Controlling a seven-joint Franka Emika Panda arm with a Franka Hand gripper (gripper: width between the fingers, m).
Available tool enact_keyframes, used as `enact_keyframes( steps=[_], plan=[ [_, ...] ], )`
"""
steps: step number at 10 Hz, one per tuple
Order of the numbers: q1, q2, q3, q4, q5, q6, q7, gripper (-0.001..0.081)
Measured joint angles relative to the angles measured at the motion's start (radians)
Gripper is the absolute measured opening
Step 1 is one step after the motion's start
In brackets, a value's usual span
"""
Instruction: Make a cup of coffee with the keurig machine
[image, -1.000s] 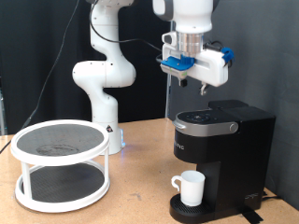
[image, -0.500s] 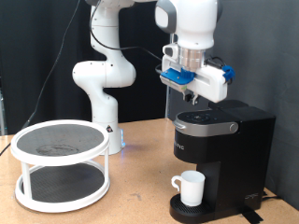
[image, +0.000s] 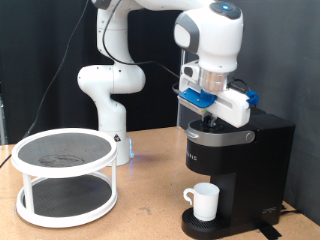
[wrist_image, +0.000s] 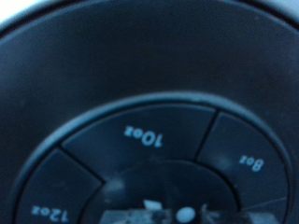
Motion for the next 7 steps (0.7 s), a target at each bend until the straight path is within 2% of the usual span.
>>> enact_keyframes(
  steps=[5,7],
  plan=[
    [0.008,0.0,0.011,0.001,-0.021,0.0,0.007,0.0],
    [0.008,-0.01,0.014,-0.01,0.008,0.007,-0.033,0.0]
  ],
)
